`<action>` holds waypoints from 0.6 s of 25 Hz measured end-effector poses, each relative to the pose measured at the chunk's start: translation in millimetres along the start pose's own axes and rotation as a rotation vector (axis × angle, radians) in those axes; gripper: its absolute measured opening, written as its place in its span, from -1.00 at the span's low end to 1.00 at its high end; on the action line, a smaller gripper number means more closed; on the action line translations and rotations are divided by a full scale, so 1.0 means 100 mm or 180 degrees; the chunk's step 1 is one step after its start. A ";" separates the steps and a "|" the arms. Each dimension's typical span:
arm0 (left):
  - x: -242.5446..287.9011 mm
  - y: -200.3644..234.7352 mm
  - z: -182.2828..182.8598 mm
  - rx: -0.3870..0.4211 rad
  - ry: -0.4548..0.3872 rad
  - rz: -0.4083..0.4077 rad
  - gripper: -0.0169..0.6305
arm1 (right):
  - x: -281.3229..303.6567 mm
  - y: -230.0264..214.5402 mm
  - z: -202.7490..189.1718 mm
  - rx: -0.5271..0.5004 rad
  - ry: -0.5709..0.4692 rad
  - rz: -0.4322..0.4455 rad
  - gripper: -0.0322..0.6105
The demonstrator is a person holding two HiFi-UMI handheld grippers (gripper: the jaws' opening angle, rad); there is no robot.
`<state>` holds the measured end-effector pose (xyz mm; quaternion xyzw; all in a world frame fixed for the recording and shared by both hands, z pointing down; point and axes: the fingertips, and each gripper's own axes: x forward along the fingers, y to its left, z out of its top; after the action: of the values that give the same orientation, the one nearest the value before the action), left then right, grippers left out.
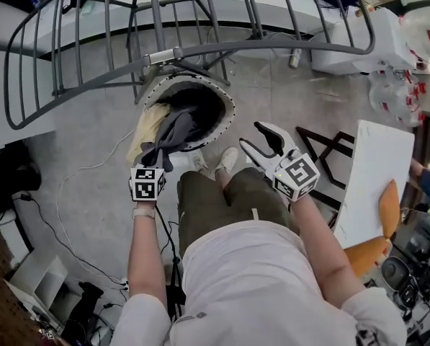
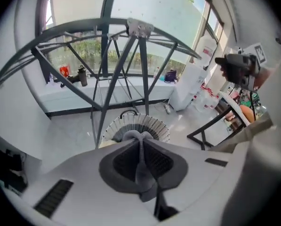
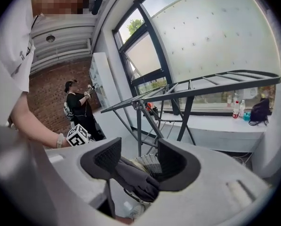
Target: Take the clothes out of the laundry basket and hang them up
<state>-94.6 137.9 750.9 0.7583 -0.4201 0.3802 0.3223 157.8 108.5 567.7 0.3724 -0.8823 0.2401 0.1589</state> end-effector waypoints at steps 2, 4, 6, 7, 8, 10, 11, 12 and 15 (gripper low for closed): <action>-0.28 0.00 0.24 -0.0004 -0.0190 0.0061 -0.90 | -0.05 0.02 0.08 -0.0013 -0.0060 0.0035 -0.12; -0.59 -0.01 0.51 0.0038 -0.0399 0.0131 -0.90 | -0.12 0.04 0.16 -0.0048 -0.0134 0.0042 -0.06; -0.89 -0.02 0.82 0.0100 -0.0634 0.0200 -0.90 | -0.19 0.05 0.26 -0.0094 -0.0215 0.0048 -0.04; -1.04 -0.02 0.98 0.0144 -0.0751 0.0235 -0.90 | -0.21 0.05 0.31 -0.0119 -0.0251 0.0058 -0.03; -1.17 -0.03 1.14 0.0196 -0.0863 0.0269 -0.90 | -0.23 0.05 0.35 -0.0145 -0.0280 0.0073 -0.02; -1.42 -0.05 1.45 0.0304 -0.1084 0.0331 -0.90 | -0.25 0.07 0.42 -0.0214 -0.0312 0.0108 0.01; -1.54 -0.07 1.60 0.0355 -0.1194 0.0366 -0.90 | -0.24 0.08 0.45 -0.0259 -0.0323 0.0125 0.02; -1.67 -0.09 1.74 0.0401 -0.1303 0.0403 -0.90 | -0.24 0.09 0.48 -0.0299 -0.0336 0.0139 0.03; -2.04 -0.17 2.11 0.0473 -0.1638 0.0490 -0.90 | -0.21 0.16 0.62 -0.0367 -0.0412 0.0190 0.03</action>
<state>-87.7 55.1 469.2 0.8173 -0.5155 0.2282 0.1187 154.3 96.8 501.8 0.3508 -0.9138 0.1690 0.1155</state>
